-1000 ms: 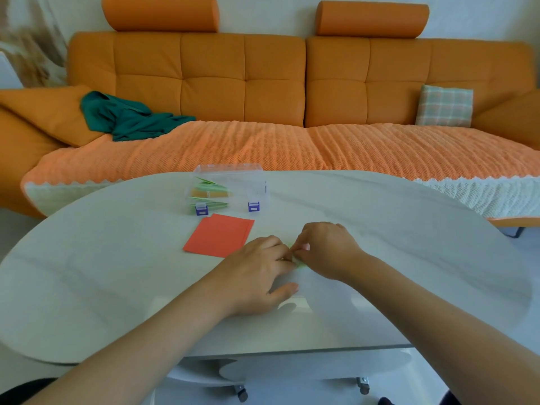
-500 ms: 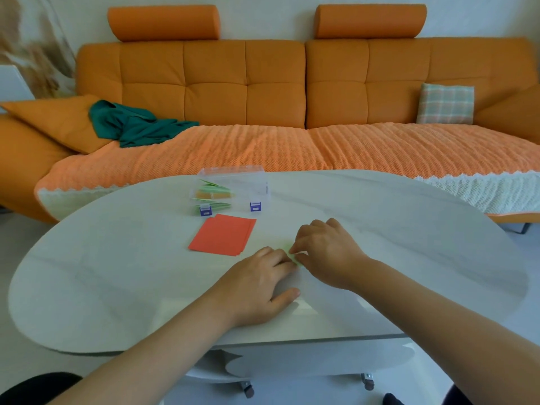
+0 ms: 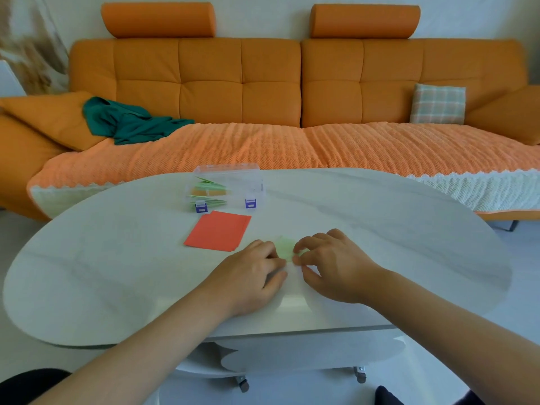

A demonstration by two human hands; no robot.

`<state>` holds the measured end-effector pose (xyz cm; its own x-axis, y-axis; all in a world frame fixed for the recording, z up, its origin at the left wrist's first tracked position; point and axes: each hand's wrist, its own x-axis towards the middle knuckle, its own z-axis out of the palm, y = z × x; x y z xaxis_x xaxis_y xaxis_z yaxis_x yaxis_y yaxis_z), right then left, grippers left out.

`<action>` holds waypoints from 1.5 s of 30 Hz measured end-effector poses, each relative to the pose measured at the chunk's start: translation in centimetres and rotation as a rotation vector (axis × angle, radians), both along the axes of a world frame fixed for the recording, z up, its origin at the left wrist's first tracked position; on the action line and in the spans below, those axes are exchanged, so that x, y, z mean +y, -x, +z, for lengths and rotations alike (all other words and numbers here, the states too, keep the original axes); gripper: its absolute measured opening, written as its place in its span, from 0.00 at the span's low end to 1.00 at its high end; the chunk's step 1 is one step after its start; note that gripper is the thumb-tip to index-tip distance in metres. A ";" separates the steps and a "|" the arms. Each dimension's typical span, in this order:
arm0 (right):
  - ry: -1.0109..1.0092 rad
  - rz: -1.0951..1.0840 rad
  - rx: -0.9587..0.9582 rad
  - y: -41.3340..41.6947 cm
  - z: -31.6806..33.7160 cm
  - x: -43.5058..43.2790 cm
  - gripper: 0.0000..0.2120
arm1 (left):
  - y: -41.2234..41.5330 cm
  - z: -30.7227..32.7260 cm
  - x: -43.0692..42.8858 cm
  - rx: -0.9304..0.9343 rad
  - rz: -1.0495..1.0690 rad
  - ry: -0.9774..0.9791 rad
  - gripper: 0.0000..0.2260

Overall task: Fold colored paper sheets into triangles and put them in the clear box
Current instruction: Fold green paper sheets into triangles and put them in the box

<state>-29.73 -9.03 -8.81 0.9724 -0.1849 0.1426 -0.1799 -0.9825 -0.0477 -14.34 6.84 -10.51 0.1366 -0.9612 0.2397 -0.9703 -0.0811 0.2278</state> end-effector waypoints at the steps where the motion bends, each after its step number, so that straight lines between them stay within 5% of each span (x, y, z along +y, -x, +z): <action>1: -0.007 -0.006 -0.002 0.1 -0.1 0.1 0.17 | -0.1 0.0 0.1 -0.002 0.017 0.016 0.23; 16: -0.078 -0.082 -0.003 0.5 -0.6 0.6 0.16 | -2.0 -0.7 3.1 -0.077 0.215 0.099 0.16; 22: -0.082 -0.080 0.021 -1.3 -0.4 1.0 0.17 | -2.2 0.6 2.1 -0.131 0.170 0.317 0.12; 28: -0.116 -0.076 0.014 -2.7 -0.6 1.7 0.17 | -2.0 -0.3 1.1 0.024 0.072 -0.002 0.23; 45: -0.068 -0.218 0.010 0.3 0.0 -1.1 0.17 | -1.8 -0.1 1.0 -0.016 0.069 -0.058 0.29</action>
<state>-30.06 -10.13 -8.83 0.9095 -0.3999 0.1133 -0.3886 -0.9149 -0.1096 -12.56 7.88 -10.56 0.1997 -0.9620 0.1862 -0.9655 -0.1608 0.2049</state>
